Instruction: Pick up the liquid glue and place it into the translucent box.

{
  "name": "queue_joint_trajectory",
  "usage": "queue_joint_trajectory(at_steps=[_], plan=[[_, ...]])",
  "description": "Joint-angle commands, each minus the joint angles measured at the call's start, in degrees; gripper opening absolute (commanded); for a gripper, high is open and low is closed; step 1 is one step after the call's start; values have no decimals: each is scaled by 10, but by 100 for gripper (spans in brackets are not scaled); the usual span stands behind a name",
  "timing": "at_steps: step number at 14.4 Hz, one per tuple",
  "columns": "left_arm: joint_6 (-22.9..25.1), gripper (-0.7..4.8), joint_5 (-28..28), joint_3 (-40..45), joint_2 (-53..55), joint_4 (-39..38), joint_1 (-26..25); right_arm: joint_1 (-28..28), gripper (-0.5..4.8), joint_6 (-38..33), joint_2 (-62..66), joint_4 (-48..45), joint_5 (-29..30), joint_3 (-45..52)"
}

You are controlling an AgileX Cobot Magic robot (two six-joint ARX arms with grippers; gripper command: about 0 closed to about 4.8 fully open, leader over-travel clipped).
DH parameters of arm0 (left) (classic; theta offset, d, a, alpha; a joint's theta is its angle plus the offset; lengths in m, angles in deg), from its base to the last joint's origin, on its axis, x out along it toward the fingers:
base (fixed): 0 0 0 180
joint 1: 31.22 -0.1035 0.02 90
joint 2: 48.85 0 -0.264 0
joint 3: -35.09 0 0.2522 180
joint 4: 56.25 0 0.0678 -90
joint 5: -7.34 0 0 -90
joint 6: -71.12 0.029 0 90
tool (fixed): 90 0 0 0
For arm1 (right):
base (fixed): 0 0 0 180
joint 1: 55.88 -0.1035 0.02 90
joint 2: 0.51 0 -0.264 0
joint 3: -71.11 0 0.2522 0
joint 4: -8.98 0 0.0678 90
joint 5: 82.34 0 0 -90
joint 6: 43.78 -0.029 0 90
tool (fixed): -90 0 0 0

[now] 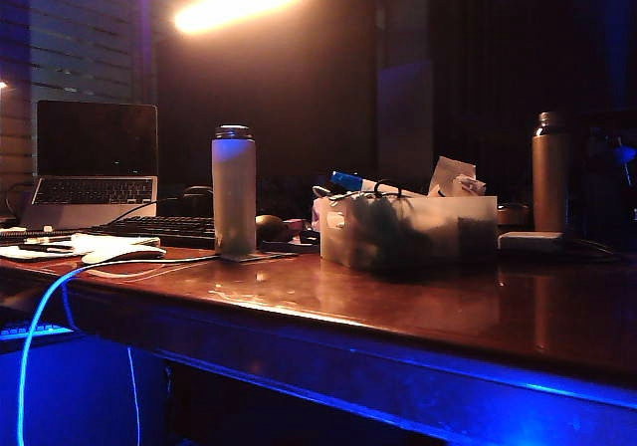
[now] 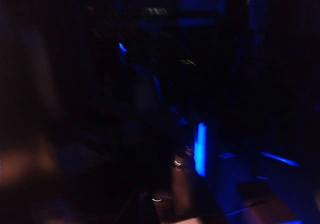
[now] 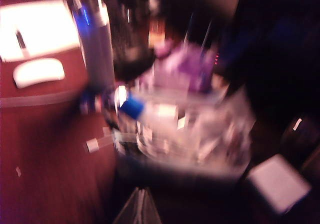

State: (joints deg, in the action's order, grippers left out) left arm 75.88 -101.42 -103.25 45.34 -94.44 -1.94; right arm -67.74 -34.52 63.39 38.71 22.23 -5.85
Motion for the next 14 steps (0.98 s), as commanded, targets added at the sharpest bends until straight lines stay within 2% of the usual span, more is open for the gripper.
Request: queue_joint_trajectory(at_steps=[1, 4, 7, 9, 11, 12, 14], plan=[[73, -6, 74, 2, -144, -260, 0, 0, -1, -3, -82, 28, 2, 0], [72, -6, 102, 2, -278, -456, 0, 0, -1, -3, -179, 48, 9, 49], [61, -6, 166, 7, -401, -579, 0, 0, -1, -18, -299, 36, 8, 144], [29, -6, 183, 109, -533, -575, 0, 0, -1, -37, -395, 12, 8, 226], [5, -6, 195, 252, -645, -555, -4, 0, -1, -37, -450, -6, 7, 280], [1, -6, 199, 350, -711, -521, -8, 0, -1, -37, -469, -6, 4, 303], [-26, -6, 179, 541, -827, -402, -11, 0, -1, -50, -492, -15, -20, 347]])
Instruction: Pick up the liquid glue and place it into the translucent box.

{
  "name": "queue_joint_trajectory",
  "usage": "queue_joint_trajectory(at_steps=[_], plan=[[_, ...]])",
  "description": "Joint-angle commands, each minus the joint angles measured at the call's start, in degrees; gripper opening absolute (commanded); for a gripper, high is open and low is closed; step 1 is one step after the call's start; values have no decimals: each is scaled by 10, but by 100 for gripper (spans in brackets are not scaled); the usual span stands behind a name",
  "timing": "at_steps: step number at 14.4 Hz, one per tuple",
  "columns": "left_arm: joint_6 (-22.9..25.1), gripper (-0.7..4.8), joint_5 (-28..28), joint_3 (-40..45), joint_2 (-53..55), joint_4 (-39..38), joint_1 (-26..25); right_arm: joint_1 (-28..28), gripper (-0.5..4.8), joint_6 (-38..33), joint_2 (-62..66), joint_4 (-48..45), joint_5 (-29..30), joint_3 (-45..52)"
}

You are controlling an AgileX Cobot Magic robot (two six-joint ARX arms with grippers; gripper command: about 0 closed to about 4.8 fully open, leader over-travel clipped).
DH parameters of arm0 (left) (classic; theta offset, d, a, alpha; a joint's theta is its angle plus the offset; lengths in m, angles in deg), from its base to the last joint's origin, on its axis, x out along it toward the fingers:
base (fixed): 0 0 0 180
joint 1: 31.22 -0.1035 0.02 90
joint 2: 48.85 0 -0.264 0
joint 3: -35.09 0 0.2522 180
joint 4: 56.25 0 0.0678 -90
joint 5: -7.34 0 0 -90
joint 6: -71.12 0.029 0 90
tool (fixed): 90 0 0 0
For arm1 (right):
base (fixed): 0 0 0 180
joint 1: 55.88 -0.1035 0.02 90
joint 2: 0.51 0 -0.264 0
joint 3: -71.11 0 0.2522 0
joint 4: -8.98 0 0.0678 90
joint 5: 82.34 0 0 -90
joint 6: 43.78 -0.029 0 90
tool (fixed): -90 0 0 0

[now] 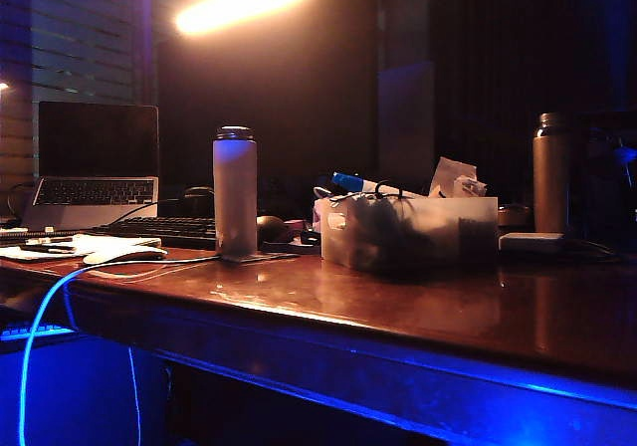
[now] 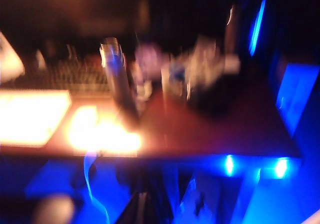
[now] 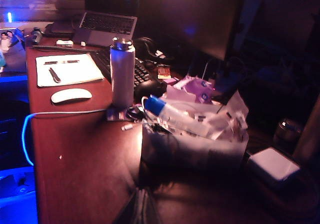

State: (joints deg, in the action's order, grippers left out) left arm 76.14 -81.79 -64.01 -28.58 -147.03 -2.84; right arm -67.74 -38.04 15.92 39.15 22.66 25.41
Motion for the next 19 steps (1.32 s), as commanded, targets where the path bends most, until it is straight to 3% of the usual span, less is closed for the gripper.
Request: queue_joint_trajectory(at_steps=[1, 4, 6, 7, 11, 19], plan=[[-30, -6, -23, 239, -134, 185, -2, 0, -1, -16, -25, -36, -41, 58], [-37, -6, -26, 470, -188, 385, -2, 0, -1, -46, -50, -99, -90, 124], [-50, -6, -41, 609, -185, 549, -2, 0, -1, -61, -52, -109, -91, 155], [-50, -6, -40, 660, -185, 589, -2, 0, -1, -61, -52, -110, -91, 168], [-50, -6, -39, 763, -185, 623, -1, 0, -1, -70, -52, -110, -125, 222], [-18, -6, -31, 840, -185, 676, -1, 0, -1, -77, -52, -88, -136, 316]])
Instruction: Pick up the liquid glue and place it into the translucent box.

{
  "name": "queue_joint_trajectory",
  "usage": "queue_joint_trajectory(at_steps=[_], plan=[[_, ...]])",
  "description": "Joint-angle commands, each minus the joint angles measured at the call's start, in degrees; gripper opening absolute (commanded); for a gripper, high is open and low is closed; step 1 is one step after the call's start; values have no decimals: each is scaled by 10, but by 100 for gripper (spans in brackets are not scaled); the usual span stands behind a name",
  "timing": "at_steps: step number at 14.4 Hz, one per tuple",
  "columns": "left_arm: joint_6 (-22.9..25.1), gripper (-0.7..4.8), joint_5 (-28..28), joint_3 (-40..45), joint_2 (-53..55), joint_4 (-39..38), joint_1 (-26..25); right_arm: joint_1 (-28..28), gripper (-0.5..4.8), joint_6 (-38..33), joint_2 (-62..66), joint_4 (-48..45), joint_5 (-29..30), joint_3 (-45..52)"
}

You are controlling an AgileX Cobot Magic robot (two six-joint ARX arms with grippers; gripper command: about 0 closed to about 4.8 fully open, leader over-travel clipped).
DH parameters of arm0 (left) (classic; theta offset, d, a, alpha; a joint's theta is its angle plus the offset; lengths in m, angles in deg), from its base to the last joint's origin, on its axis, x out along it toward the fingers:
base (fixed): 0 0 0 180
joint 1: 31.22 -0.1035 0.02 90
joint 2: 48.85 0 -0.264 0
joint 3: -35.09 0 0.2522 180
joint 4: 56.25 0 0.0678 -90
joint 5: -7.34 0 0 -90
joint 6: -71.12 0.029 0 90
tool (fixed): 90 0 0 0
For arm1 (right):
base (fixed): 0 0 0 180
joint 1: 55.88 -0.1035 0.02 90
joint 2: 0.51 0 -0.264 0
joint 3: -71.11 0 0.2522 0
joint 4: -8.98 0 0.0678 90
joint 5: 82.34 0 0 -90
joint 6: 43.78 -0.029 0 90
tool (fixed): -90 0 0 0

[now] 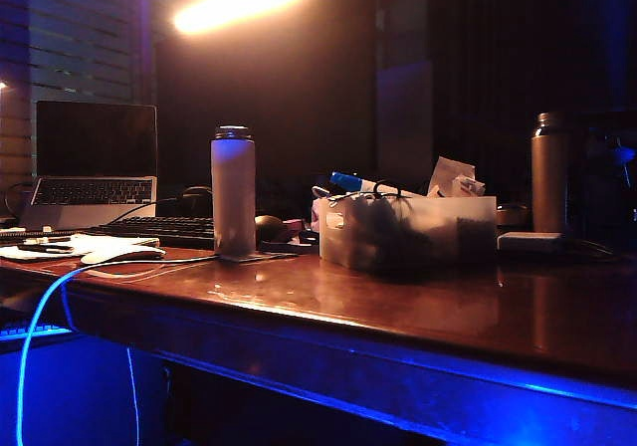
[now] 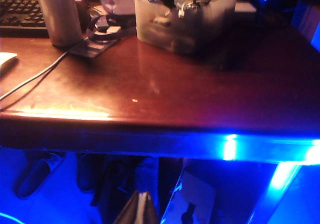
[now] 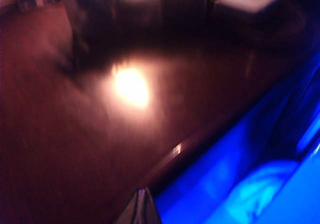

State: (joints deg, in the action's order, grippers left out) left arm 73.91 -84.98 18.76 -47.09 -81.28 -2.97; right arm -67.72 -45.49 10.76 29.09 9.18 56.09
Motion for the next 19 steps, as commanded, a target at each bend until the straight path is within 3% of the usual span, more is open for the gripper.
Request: queue_joint_trajectory(at_steps=[1, 16, 17, 19], plan=[[4, -6, 1, 19, 0, 19, 0, 0, -1, -2, -1, 28, -1, 9], [16, -4, -2, 22, -4, 15, 0, 0, -1, -2, -7, 30, -1, 9], [16, -4, -4, 22, -8, 16, -5, 2, -1, -2, -20, 30, -1, 9], [16, -5, -33, 22, -12, 16, -69, 23, -1, -2, -64, 29, 1, 9]])
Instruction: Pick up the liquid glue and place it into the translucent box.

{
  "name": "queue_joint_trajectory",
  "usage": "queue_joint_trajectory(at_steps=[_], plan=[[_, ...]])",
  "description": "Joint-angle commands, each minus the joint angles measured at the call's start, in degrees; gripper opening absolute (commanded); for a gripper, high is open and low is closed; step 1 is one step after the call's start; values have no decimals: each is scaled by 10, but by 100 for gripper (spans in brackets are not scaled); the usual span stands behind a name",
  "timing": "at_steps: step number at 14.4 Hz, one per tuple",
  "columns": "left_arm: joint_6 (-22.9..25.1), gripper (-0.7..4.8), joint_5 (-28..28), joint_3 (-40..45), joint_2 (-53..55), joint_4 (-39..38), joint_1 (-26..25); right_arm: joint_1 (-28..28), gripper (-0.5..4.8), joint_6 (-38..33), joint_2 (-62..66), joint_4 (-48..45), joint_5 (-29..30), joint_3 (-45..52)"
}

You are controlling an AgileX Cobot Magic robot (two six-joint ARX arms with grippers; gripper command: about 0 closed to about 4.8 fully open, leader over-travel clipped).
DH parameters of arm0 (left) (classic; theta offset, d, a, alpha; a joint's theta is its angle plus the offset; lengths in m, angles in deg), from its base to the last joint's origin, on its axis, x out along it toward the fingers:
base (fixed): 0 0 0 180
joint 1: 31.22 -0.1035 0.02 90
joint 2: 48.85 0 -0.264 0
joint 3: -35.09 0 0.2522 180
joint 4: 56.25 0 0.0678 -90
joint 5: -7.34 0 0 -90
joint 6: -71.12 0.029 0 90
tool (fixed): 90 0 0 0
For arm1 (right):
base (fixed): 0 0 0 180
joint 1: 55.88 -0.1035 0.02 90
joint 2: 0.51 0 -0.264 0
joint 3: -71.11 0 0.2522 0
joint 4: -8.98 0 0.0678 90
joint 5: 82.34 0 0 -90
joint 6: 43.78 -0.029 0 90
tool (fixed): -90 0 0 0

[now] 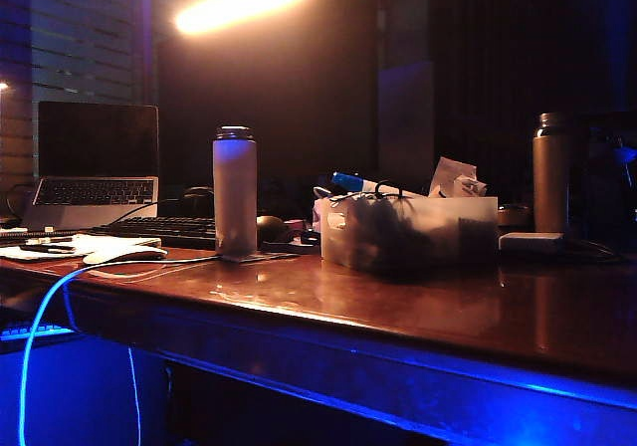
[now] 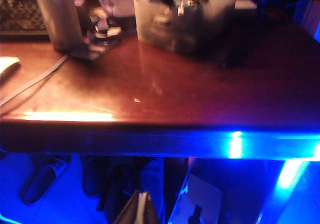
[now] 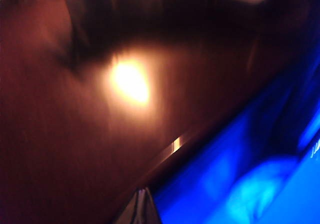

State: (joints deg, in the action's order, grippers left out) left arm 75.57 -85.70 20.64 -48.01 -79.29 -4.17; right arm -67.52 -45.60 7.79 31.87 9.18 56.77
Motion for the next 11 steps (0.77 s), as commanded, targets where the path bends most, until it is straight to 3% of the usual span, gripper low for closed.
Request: queue_joint_trajectory(at_steps=[1, 5, 11], plan=[[0, -4, -25, 3, -6, -4, -98, 42, -1, -1, -58, 1, 1, 2], [0, -5, -21, 3, -8, -5, -234, 129, -1, -1, -82, -7, -1, 2], [0, -5, -22, 3, -8, -5, -245, 141, -1, -1, -82, -5, -1, 2]])
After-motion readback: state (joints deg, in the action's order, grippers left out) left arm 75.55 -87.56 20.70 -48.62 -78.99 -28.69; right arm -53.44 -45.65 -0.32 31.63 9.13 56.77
